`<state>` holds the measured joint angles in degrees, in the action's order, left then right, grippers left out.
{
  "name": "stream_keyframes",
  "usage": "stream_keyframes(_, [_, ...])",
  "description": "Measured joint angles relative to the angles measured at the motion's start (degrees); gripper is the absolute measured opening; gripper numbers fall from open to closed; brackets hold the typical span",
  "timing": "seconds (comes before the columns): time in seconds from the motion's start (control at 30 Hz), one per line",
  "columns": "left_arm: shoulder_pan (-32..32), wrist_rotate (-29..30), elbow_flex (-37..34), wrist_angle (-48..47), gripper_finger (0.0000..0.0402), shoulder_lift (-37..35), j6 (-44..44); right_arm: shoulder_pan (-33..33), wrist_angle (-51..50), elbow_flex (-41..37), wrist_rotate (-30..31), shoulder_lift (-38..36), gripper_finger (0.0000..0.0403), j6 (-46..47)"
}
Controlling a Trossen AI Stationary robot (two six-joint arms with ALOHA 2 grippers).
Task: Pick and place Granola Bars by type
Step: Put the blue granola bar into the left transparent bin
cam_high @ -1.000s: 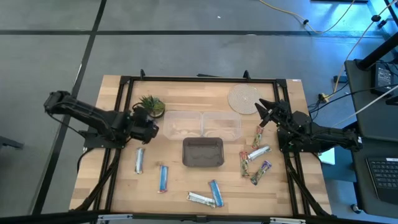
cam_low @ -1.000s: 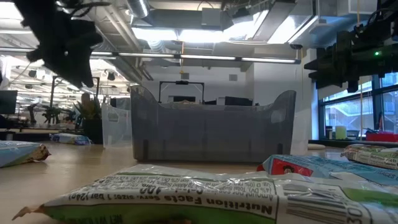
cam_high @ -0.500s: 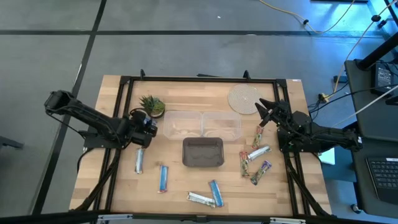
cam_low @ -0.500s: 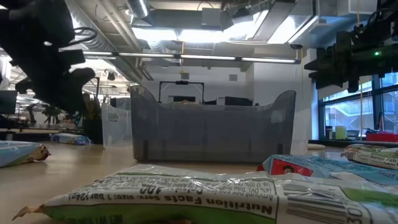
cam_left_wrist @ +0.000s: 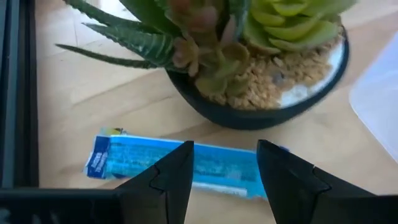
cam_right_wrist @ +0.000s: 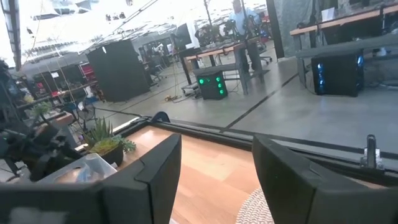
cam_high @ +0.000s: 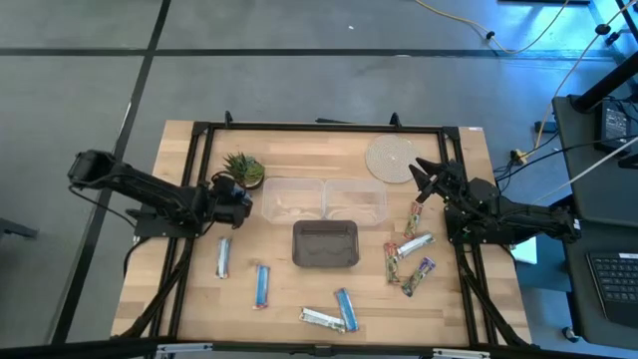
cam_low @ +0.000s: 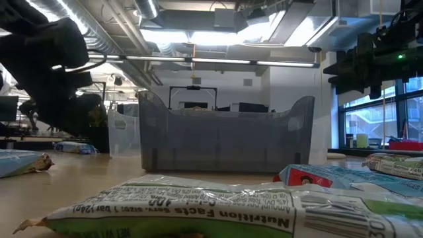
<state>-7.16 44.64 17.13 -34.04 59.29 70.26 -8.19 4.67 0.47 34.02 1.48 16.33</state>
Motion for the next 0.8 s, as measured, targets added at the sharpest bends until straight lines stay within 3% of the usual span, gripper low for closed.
stream_keyframes(0.47, [4.43,-4.86,-2.98,3.03,0.0168,-0.11,-2.61,0.00,-0.01,0.00,-0.02,0.00,0.0200,0.15])
stream_keyframes(0.8, [3.91,-18.27,-2.91,13.95,0.0168,-0.11,-8.89,0.00,-0.01,0.00,-0.04,0.00,0.0200,-0.09])
